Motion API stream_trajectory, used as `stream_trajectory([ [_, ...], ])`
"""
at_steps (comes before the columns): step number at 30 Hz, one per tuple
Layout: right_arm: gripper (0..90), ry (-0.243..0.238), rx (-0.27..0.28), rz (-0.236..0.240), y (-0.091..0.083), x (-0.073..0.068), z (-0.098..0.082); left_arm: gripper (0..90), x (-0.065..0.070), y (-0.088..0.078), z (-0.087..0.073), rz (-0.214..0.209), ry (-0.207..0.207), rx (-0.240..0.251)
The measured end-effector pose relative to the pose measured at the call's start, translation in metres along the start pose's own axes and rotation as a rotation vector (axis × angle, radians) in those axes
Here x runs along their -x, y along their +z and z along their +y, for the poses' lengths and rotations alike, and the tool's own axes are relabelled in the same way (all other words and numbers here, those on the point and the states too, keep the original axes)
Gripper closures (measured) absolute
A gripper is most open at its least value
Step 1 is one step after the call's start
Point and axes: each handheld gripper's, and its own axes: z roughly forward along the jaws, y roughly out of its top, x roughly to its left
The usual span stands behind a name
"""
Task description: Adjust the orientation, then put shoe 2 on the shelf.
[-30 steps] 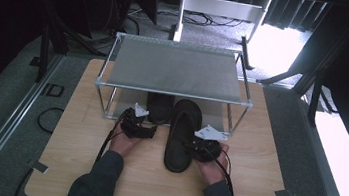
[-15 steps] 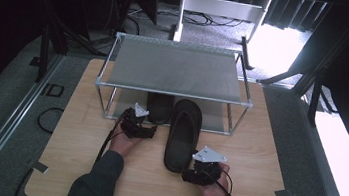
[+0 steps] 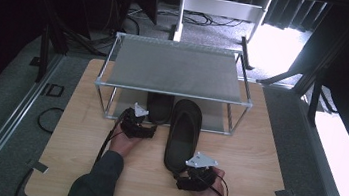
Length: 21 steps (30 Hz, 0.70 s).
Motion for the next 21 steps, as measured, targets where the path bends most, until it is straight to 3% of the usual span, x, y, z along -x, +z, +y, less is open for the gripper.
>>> stream_trajectory([
  [5, 17.1, 0.025, -0.016, -0.011, 0.0021, 0.0017, -0.0018, 20.4, -0.0001, 0.0000, -0.0001, 0.000, -0.006, 0.003],
  [21, 17.1, 0.022, -0.014, -0.008, 0.0023, 0.0025, -0.0019, 20.5, -0.0003, 0.0000, -0.0001, -0.003, -0.009, 0.003],
])
